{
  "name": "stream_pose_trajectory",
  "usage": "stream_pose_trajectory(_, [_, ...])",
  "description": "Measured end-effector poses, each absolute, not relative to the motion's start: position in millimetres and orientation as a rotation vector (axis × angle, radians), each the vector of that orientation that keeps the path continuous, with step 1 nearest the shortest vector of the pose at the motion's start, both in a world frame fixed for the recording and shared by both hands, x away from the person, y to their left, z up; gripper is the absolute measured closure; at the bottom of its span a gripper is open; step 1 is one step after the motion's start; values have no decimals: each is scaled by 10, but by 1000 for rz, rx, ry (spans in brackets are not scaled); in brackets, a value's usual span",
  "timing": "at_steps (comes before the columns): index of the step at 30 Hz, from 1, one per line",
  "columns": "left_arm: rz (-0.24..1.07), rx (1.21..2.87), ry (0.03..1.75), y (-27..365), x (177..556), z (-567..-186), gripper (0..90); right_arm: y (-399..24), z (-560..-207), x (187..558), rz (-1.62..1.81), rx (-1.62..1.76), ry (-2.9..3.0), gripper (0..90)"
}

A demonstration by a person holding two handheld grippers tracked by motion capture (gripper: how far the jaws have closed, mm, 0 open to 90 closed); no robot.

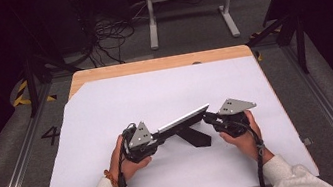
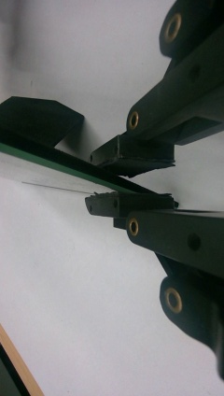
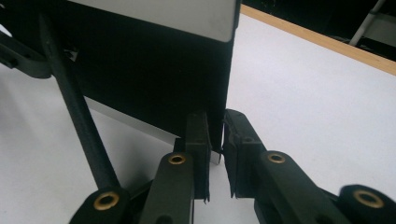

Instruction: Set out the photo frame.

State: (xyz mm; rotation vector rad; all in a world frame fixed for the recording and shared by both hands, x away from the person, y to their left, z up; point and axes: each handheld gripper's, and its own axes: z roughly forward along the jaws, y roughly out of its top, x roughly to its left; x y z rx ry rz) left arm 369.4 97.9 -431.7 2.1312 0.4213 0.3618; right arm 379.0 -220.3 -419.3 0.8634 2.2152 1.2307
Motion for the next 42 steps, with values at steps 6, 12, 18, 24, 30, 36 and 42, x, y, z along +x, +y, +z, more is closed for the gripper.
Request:
stream_pose_trajectory(6, [358, 2141, 400, 932, 3656, -4312, 790, -2180, -4206, 3838, 1232, 860, 2224, 794])
stream_pose_trajectory(12, [354, 2150, 381, 889, 3610, -4320, 777, -2135, -4231, 3850, 1205, 861, 2253, 728])
stream_pose_trajectory(18, [362, 2160, 374, 920, 3614, -4318, 790, -2235, -4218, 3779, 1211, 884, 2258, 709])
stream_pose_trajectory(24, [377, 2170, 372, 1017, 3569, -4289, 801, -2413, -4199, 3556, 1198, 846, 2299, 659])
stream_pose_trajectory(30, [378, 2173, 390, 1059, 3517, -4317, 821, -2493, -4267, 3393, 1230, 851, 2363, 631])
stream_pose_trajectory(36, [390, 2178, 379, 1039, 3521, -4305, 819, -2400, -4381, 3359, 1228, 857, 2412, 627])
stream_pose_trajectory(42, [387, 2190, 364, 1029, 3546, -4325, 831, -2306, -4409, 3451, 1283, 884, 2402, 691])
